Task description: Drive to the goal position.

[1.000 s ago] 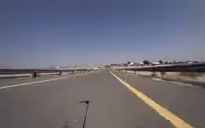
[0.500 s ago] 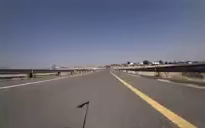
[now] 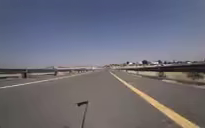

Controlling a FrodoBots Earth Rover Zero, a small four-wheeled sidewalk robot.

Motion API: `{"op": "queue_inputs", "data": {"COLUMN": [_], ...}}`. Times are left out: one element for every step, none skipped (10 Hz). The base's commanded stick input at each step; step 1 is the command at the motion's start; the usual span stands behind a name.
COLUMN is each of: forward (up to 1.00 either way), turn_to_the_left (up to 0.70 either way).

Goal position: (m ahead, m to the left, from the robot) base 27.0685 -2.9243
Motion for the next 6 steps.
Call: {"op": "queue_inputs", "data": {"forward": [1.0,1.0,1.0,1.0,1.0,1.0], "turn_to_the_left": [0.0,0.0,0.0,0.0,0.0,0.0]}}
